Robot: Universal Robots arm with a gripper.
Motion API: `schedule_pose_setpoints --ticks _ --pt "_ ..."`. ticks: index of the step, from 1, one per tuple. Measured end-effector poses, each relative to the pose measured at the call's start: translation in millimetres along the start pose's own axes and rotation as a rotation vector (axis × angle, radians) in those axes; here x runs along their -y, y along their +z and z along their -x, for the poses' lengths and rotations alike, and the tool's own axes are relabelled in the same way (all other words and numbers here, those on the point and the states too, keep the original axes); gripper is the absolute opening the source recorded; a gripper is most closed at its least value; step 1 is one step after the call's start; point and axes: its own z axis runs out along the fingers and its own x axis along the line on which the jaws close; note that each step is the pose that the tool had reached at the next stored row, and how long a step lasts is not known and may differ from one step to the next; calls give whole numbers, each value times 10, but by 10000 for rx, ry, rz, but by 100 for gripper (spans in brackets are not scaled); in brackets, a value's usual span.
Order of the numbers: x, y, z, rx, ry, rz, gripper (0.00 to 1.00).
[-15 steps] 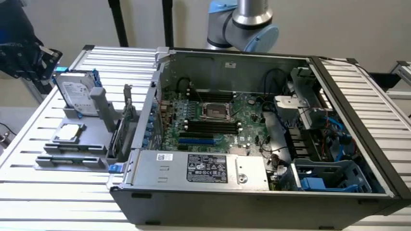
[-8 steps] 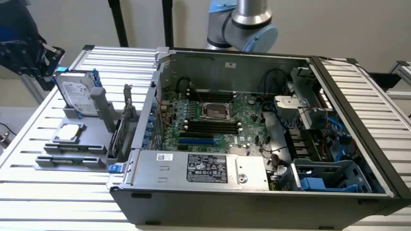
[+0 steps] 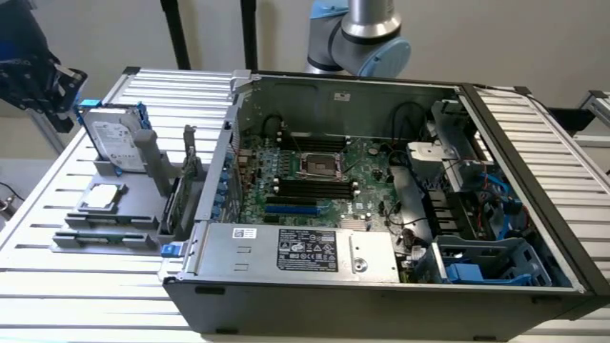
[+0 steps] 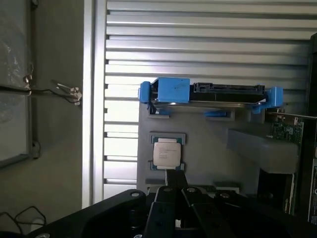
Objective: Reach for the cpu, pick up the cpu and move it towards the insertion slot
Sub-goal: 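Reach for the cpu, then pick up the cpu and move it towards the insertion slot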
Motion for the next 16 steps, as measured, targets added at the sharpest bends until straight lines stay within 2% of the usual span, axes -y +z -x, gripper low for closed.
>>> schedule_pose_setpoints --ticks 16 --pt "-3 3 -13 0 -1 1 11"
